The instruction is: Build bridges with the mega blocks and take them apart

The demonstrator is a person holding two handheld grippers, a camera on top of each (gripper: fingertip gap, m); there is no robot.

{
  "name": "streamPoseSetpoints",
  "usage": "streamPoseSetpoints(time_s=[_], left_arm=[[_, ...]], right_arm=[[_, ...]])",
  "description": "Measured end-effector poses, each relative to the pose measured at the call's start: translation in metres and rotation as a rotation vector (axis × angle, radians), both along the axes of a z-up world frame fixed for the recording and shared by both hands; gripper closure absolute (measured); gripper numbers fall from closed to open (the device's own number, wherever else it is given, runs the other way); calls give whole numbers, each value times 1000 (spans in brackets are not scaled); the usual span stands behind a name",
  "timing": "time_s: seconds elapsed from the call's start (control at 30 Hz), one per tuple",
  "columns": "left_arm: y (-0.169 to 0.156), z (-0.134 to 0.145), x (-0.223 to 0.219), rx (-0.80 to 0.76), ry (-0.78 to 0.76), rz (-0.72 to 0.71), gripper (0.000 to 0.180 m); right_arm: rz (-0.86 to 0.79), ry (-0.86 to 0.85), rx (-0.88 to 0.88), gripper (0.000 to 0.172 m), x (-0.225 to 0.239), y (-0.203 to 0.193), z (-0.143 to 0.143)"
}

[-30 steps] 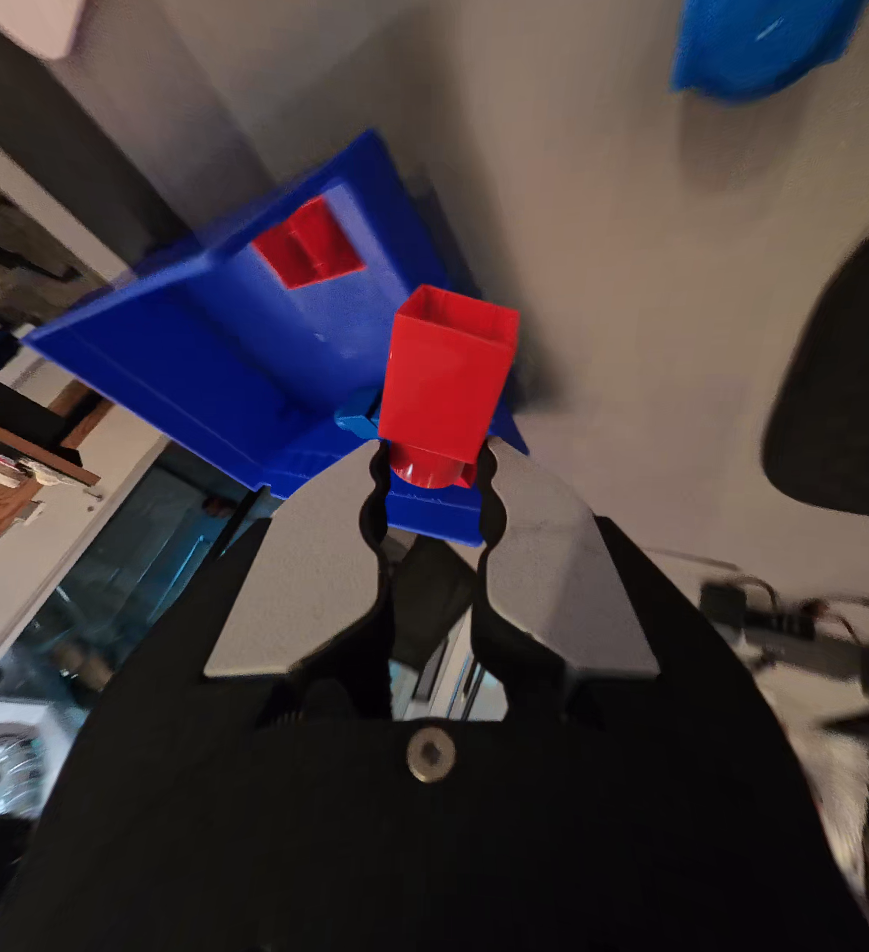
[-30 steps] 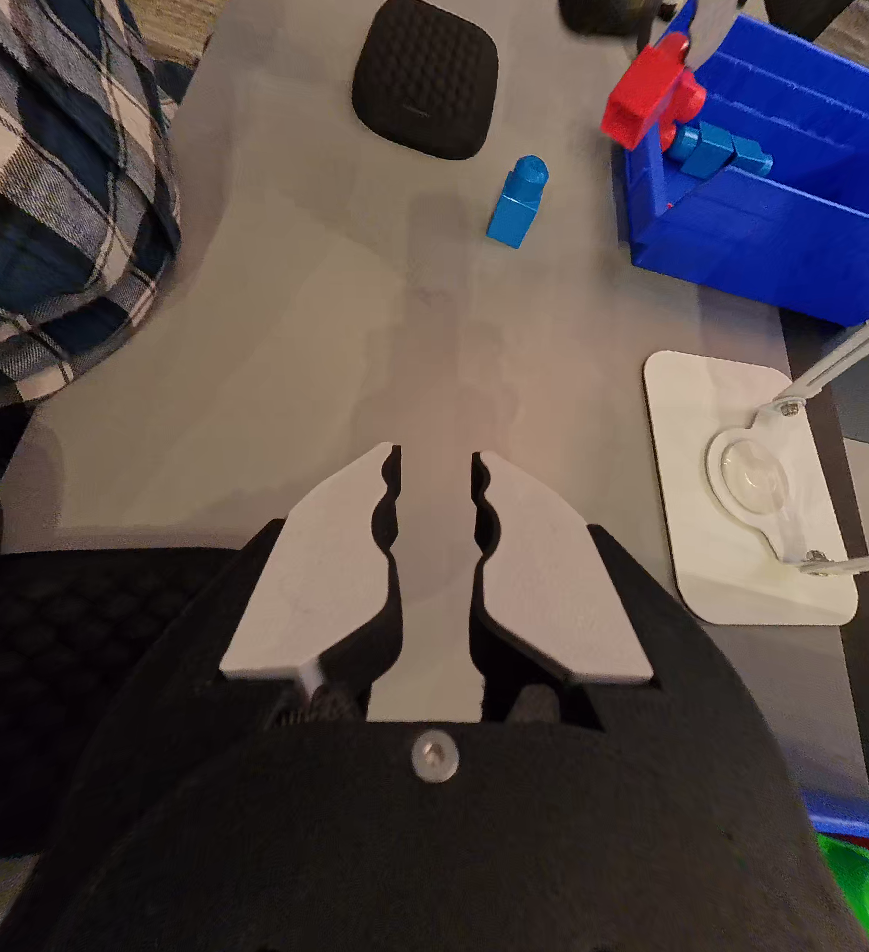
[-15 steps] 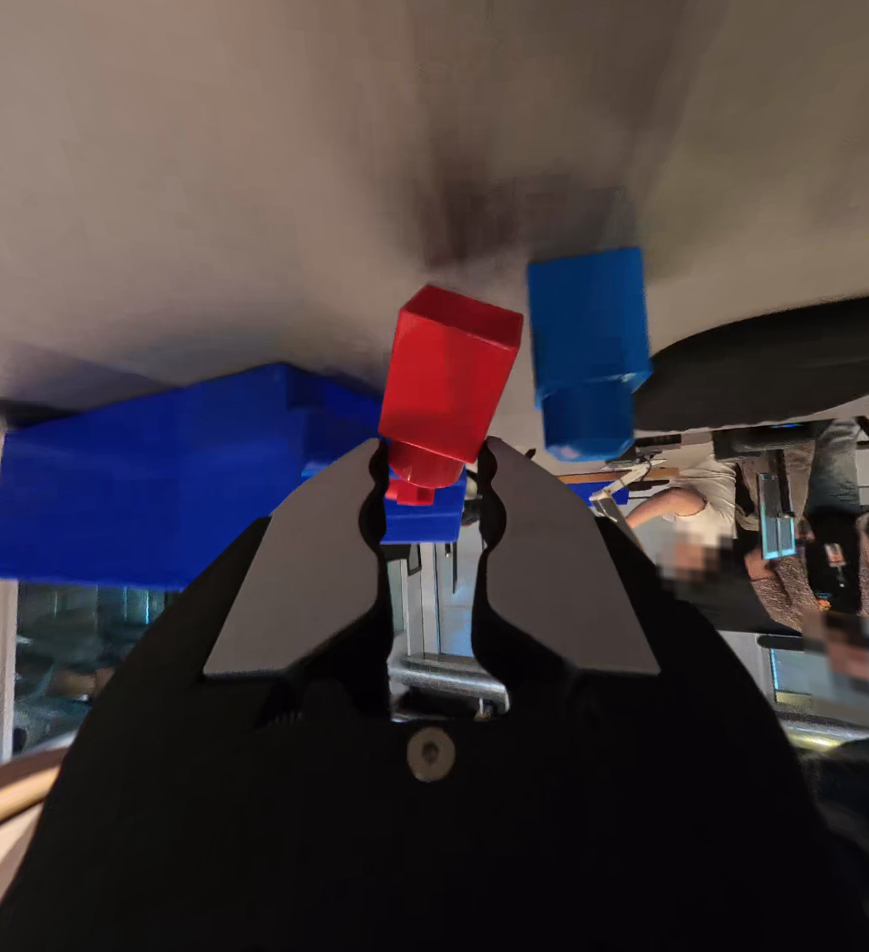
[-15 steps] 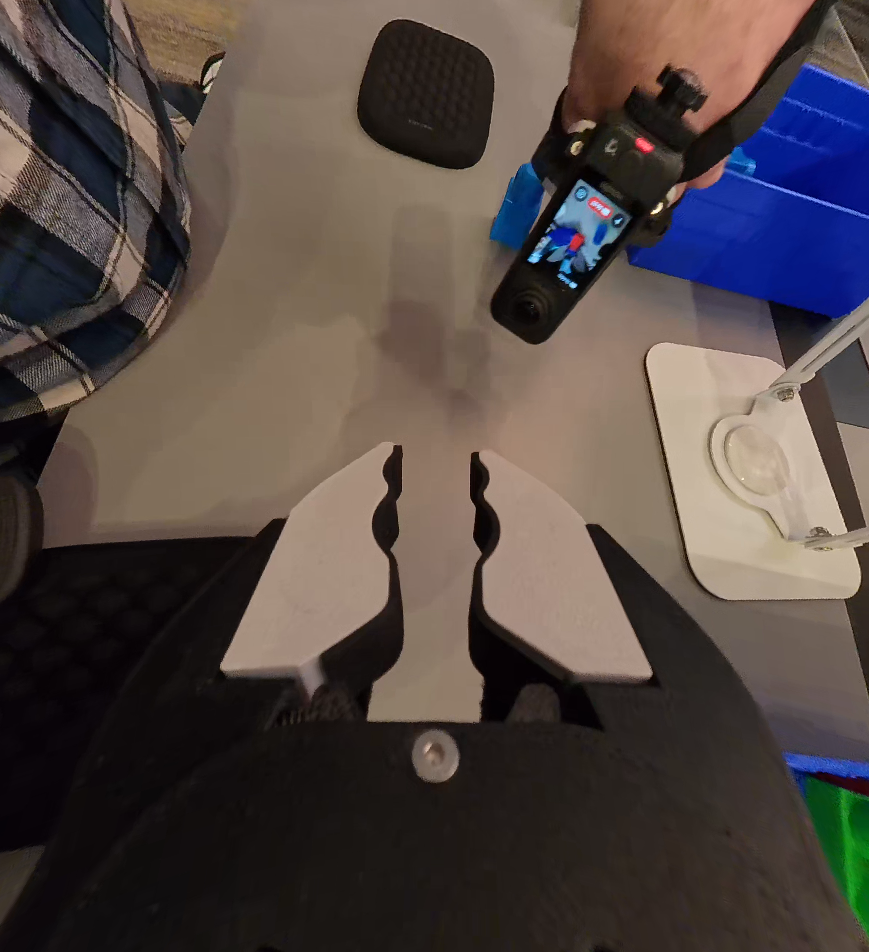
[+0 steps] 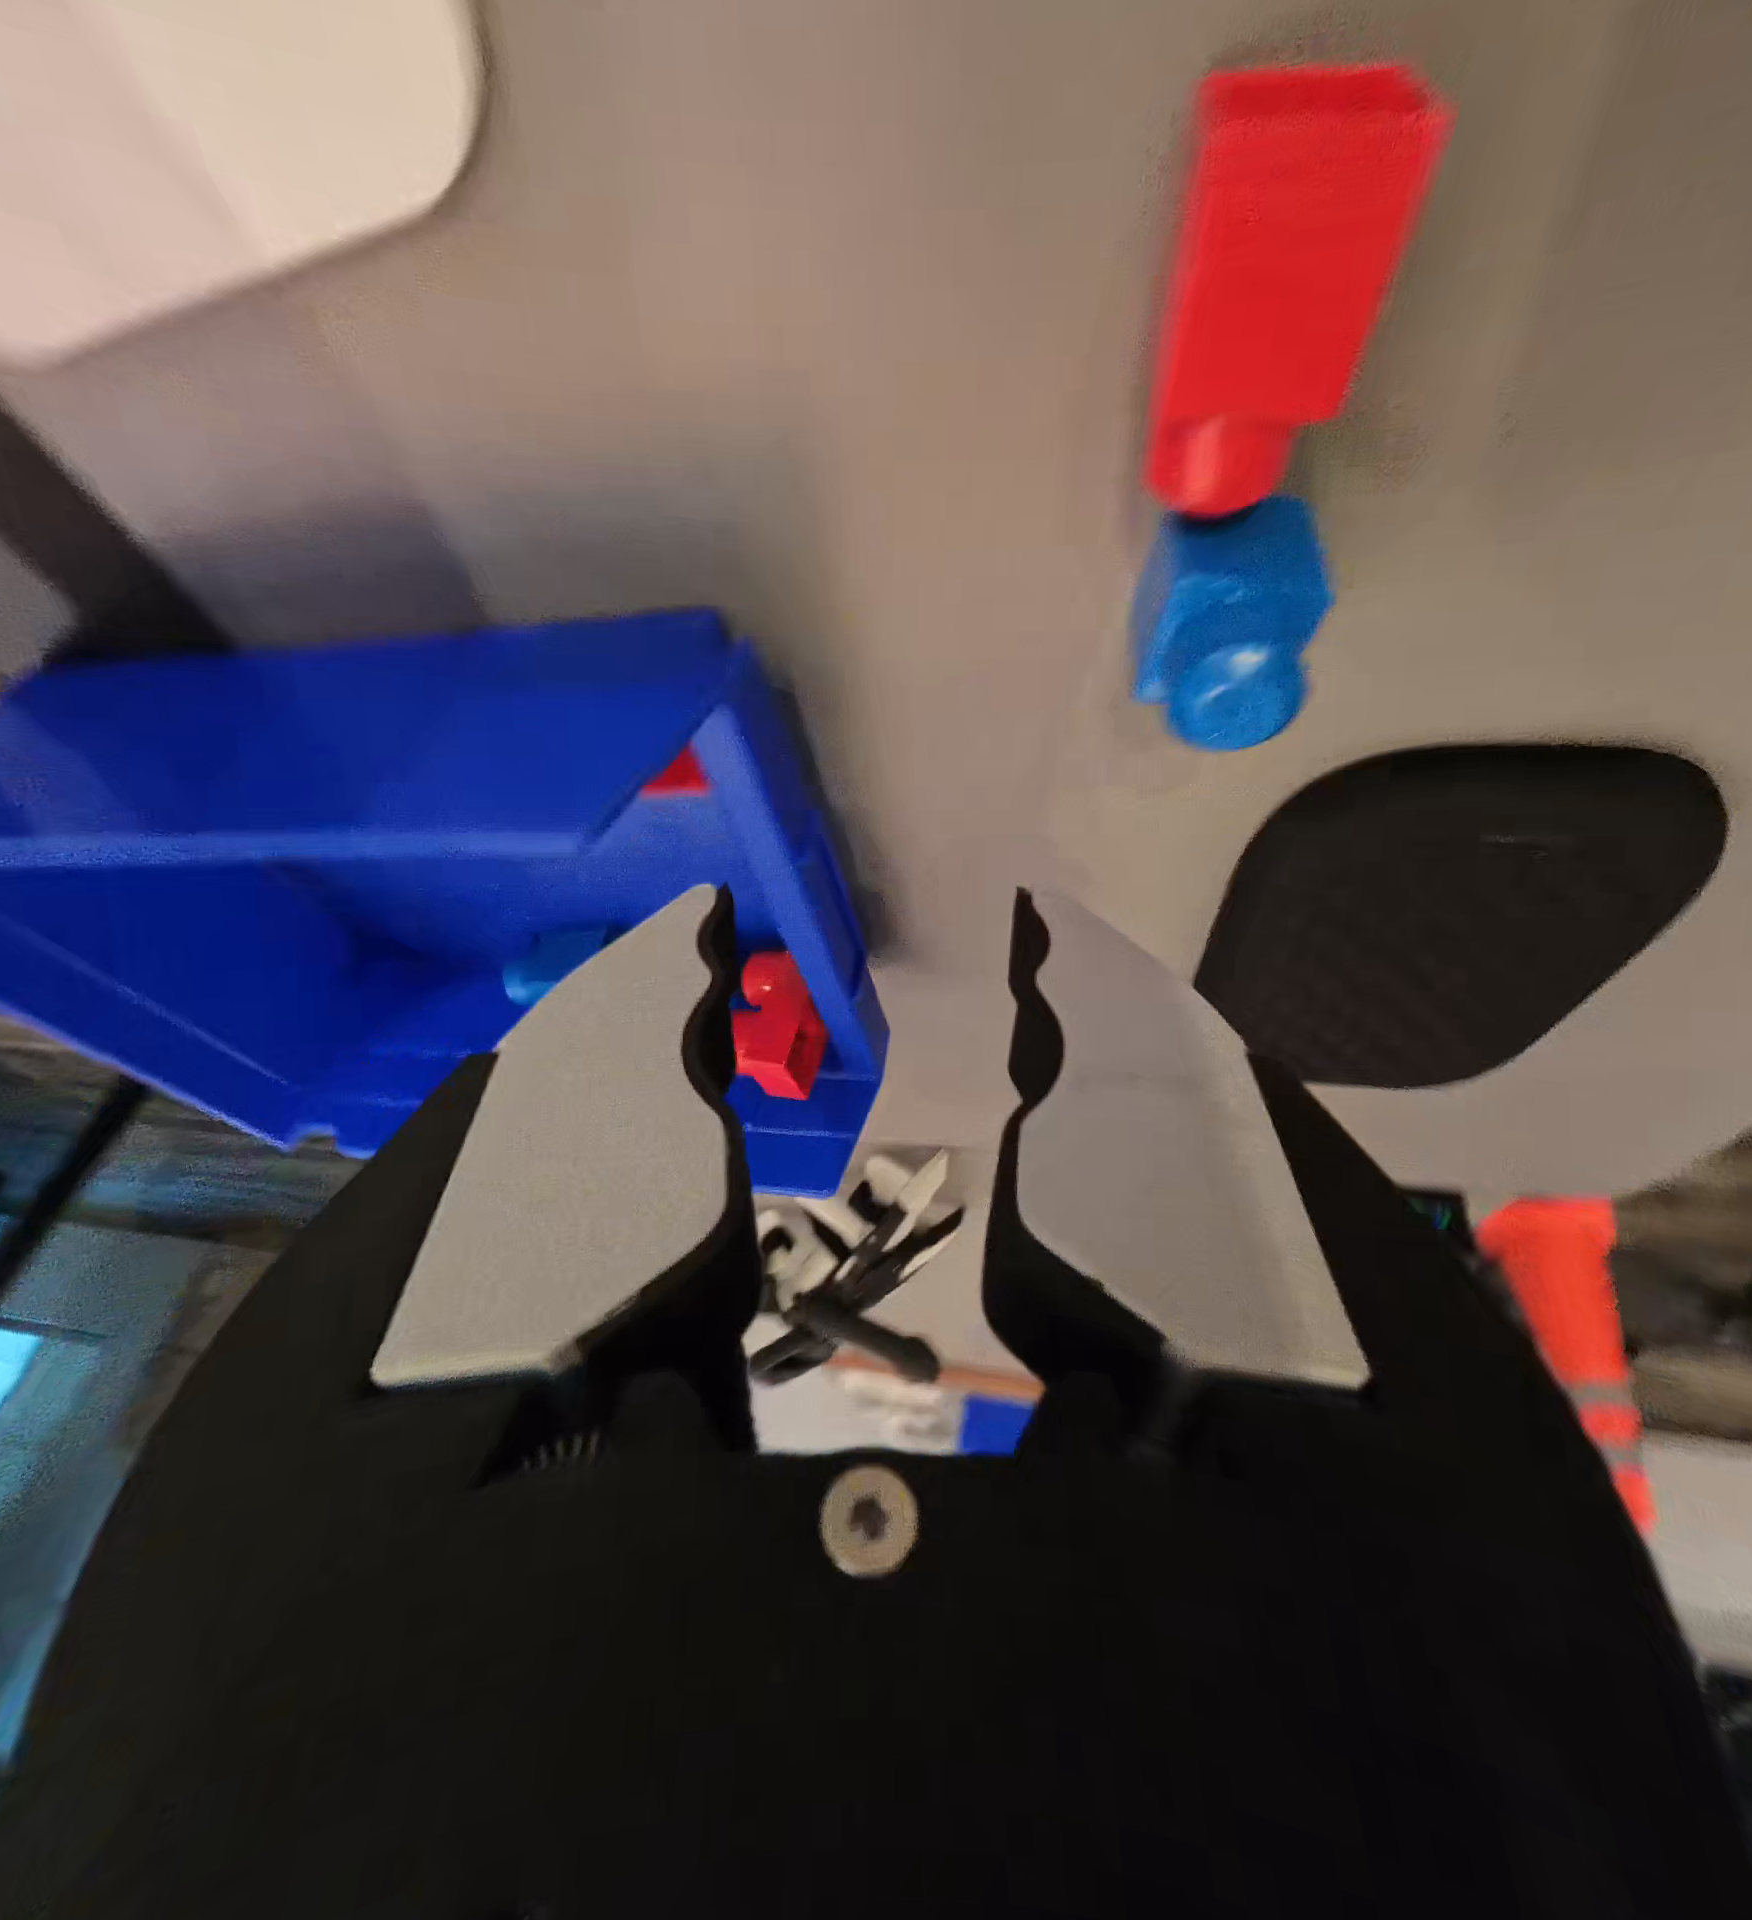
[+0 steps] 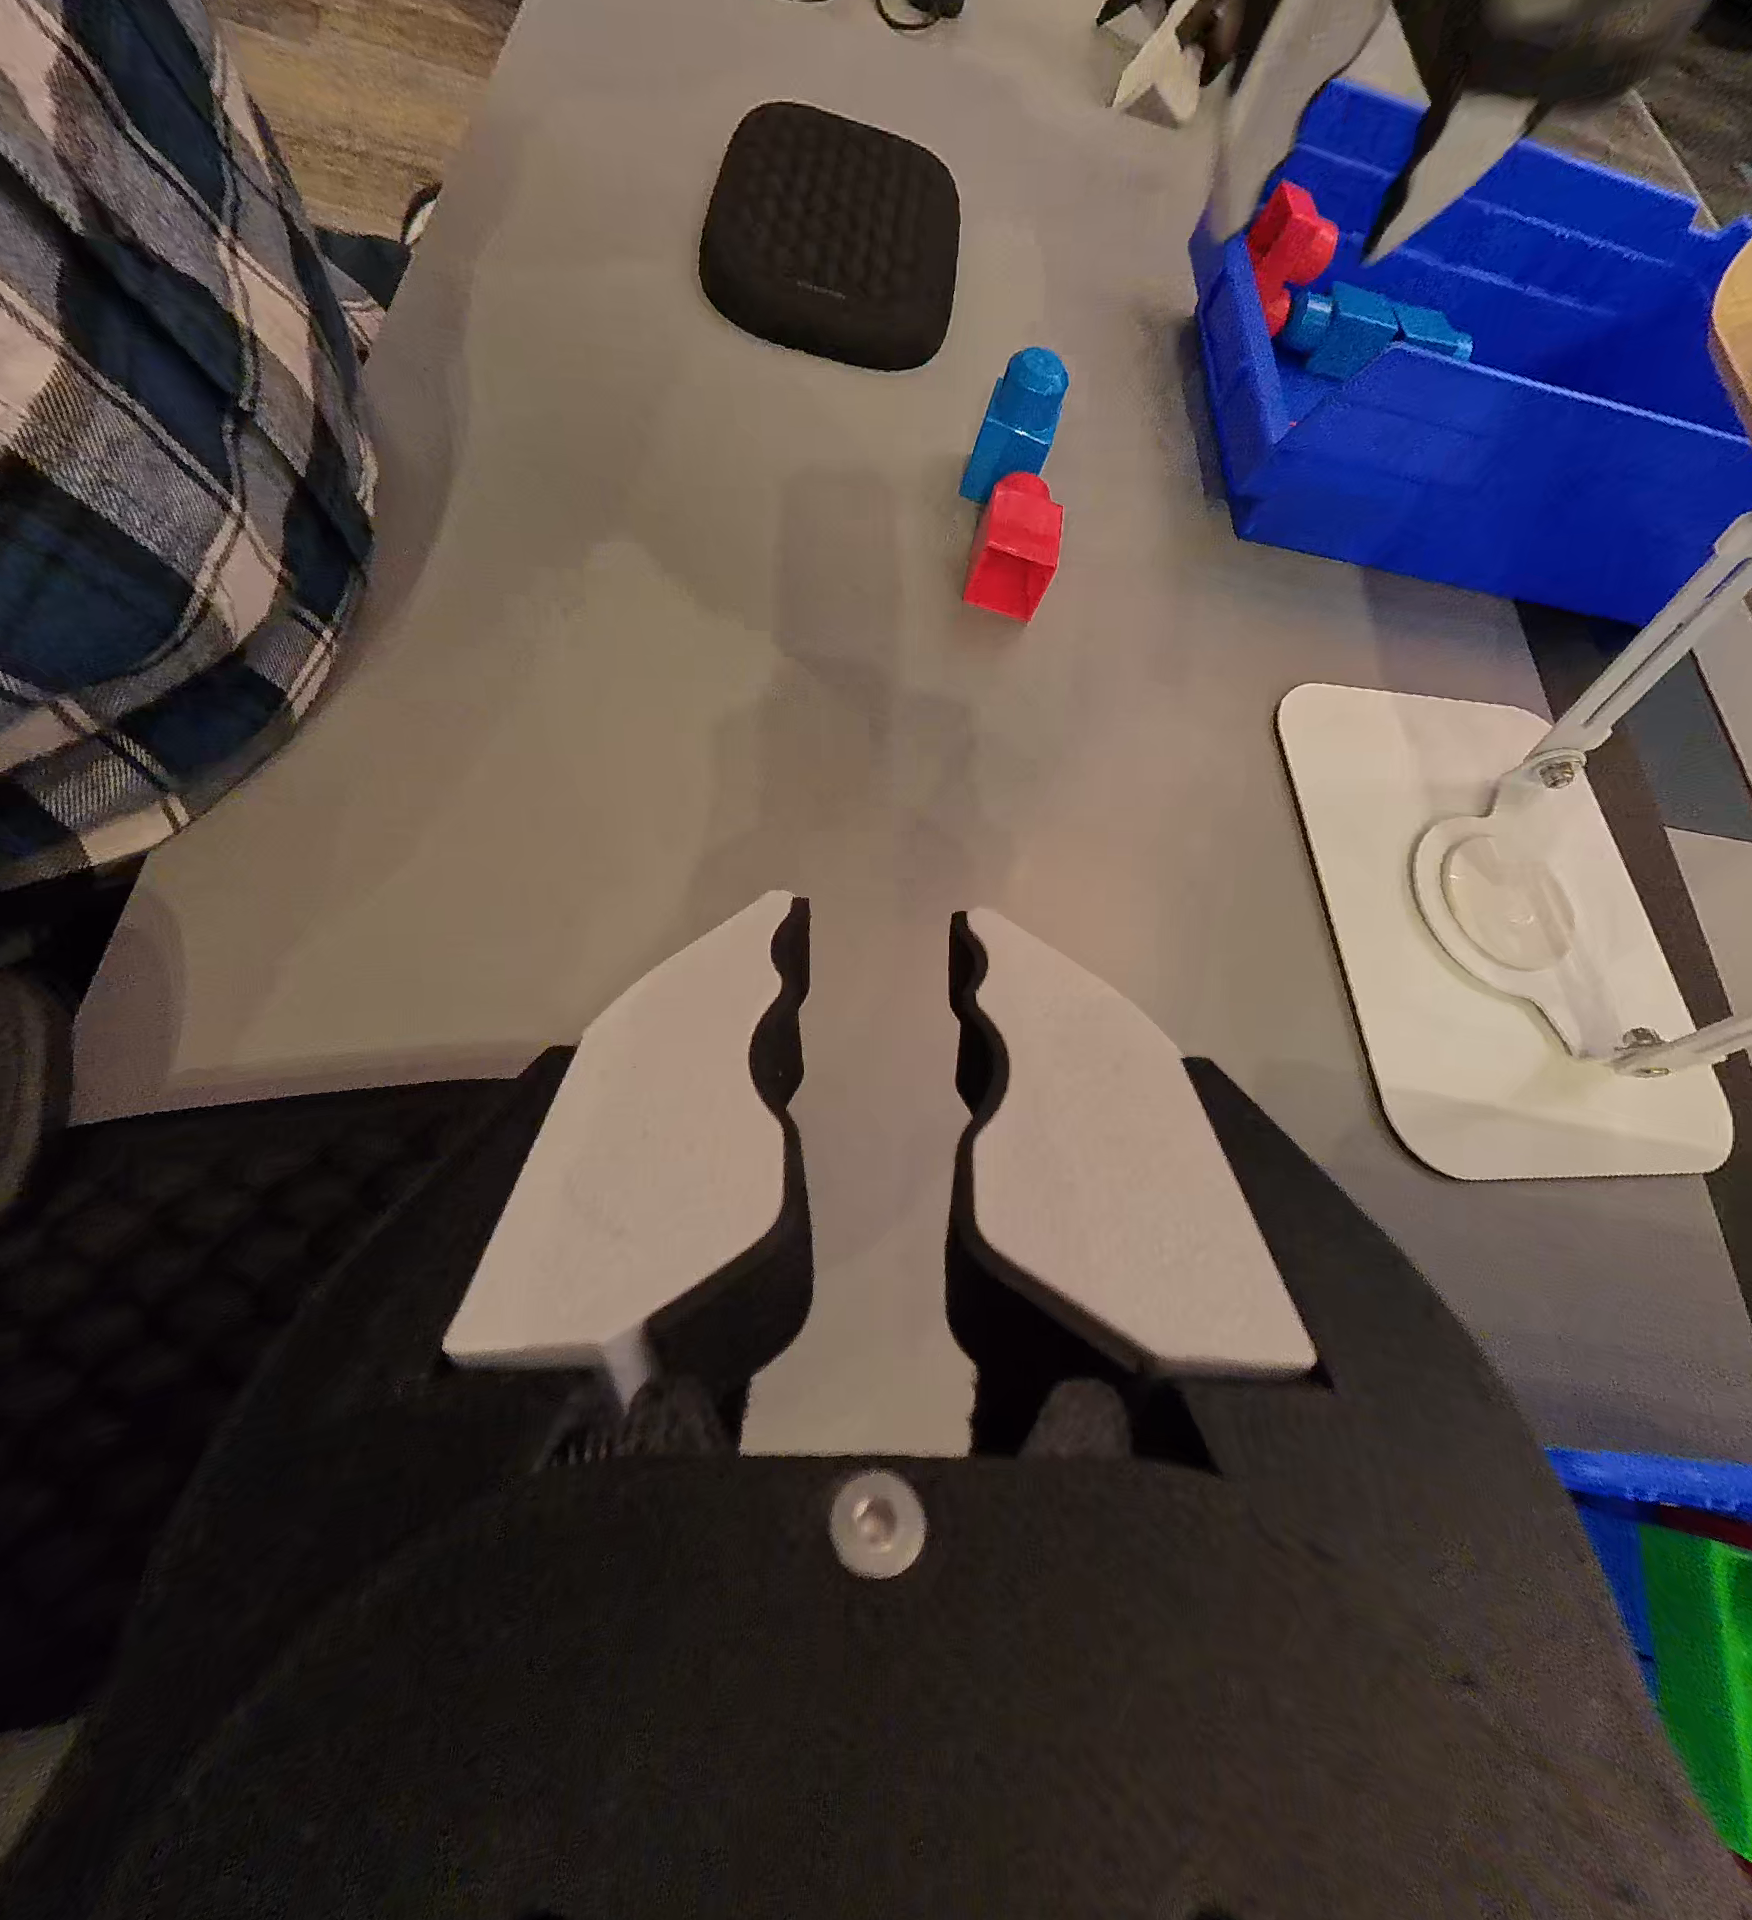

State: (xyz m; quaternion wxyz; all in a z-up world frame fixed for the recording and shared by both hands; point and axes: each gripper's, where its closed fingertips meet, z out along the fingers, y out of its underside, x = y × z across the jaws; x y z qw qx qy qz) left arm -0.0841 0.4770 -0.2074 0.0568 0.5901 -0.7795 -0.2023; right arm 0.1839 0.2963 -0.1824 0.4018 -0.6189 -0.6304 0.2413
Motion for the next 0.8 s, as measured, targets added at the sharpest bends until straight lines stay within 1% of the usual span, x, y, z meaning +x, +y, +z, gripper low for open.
streamPoseSetpoints(time_s=[0.03,0.07,0.1,0.17,0.23,0.27,0.3,0.33,0.4,0.43,0.47,0.5,0.53,0.57,0.6,0.67,0.77,0.8], left_arm=[[15,6,-10,35,-60,48,133],[32,10,-21,70,-119,79,133],[45,10,-32,69,-182,109,136],[63,1,-39,11,-366,204,135],[69,-11,-29,-119,-568,340,136],[77,-17,-26,-124,-624,377,137],[89,-24,-26,-87,-649,401,141],[93,-33,-25,-94,-658,432,146],[109,-52,-30,-77,-649,574,149],[113,-60,-32,-100,-648,610,150],[117,-67,-28,-128,-681,669,149],[119,-69,-22,-155,-728,734,152],[116,-70,-13,-212,-766,766,154],[115,-72,-9,-245,-782,811,155],[117,-76,-10,-253,-764,854,156],[117,-84,-13,-277,-733,884,164],[120,-89,-14,-282,-748,915,170],[122,-88,-13,-288,-779,922,171]], right_arm=[[1,3,1,146,-1,0,0],[1,13,3,146,-3,0,2],[3,24,3,146,-5,0,3],[2,49,-3,146,-9,0,5],[9,67,-15,146,-13,0,5],[7,71,-18,146,-15,1,5],[5,74,-21,146,-17,2,5],[6,78,-28,146,-19,2,4],[4,77,-30,146,-22,3,4],[7,79,-32,146,-23,3,4],[9,81,-36,146,-24,3,4],[7,80,-36,146,-24,3,3],[6,79,-36,146,-23,4,2],[7,82,-39,146,-23,4,2],[7,83,-40,146,-23,4,1],[7,85,-38,146,-22,4,1],[4,92,-33,147,-20,4,1],[-1,92,-31,147,-20,4,1]])
